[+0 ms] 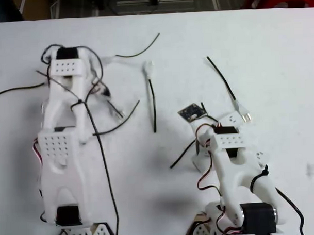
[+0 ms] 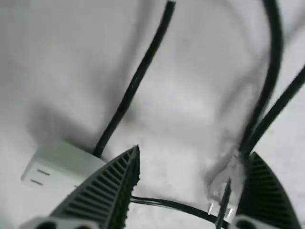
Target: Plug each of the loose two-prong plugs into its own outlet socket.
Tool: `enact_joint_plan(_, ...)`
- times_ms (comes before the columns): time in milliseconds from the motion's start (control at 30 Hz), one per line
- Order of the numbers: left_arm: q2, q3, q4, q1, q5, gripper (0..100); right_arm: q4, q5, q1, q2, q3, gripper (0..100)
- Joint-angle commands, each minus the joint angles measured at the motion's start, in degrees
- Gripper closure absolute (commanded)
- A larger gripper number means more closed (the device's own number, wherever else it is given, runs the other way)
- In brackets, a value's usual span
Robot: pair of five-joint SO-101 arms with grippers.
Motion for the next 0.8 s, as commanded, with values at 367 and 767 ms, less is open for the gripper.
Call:
enact_joint_plan(367,-3.91,0.53,1.05,-0.92,-4.48,67,0.04,0.26,0.04,-0.66,0.09,97.8)
enact_joint_plan(767,-6.73,-0.09,0.79,-16.22,-5.10,67,0.04,0.26,-0.13,-0.66,0.09,97.8)
